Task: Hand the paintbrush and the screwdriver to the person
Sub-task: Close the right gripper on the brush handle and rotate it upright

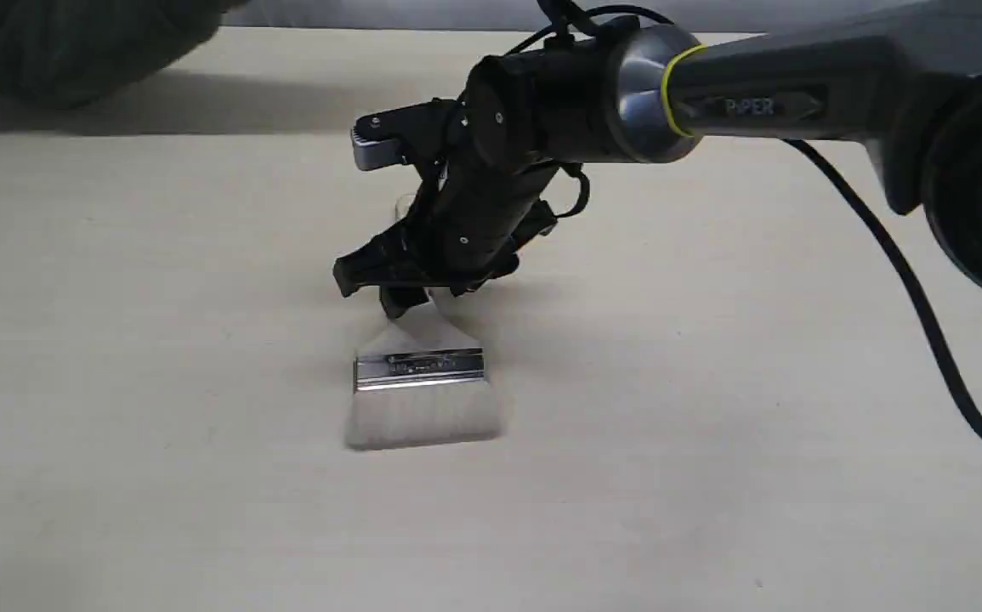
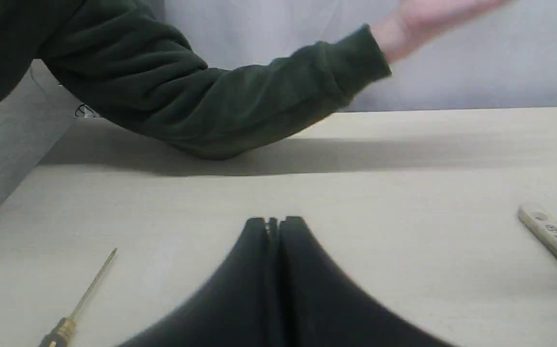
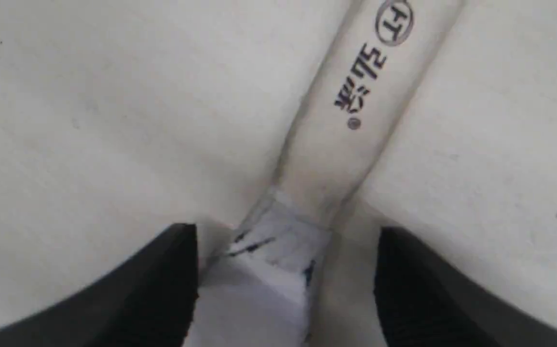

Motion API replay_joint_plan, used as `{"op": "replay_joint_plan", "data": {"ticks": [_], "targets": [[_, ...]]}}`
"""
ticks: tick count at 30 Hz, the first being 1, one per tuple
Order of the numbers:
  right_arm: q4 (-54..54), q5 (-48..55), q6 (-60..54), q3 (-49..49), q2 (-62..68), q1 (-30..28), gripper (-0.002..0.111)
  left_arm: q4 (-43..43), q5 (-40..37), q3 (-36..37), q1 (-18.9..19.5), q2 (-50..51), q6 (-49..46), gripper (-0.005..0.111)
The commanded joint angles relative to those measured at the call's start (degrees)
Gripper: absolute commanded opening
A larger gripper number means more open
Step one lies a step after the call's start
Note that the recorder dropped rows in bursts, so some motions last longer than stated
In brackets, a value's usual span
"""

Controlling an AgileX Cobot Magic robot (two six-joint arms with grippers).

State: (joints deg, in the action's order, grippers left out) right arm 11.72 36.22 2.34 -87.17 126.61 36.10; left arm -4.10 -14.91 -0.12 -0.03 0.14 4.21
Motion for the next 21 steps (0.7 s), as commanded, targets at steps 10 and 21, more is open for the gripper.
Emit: {"op": "replay_joint_plan", "data": {"ticks": [10, 21], "targets": [[1.1, -2.7, 3.3, -0.1, 0.0, 0.0, 0.057, 0.1, 0.7, 0.1, -0.4, -0.1, 0.1, 0.000], [0.9, -1.5, 4.5, -1.2, 3.3, 0.0, 0.057, 0.1, 0.7, 0.1, -0.4, -0.1, 0.1, 0.000]]}}
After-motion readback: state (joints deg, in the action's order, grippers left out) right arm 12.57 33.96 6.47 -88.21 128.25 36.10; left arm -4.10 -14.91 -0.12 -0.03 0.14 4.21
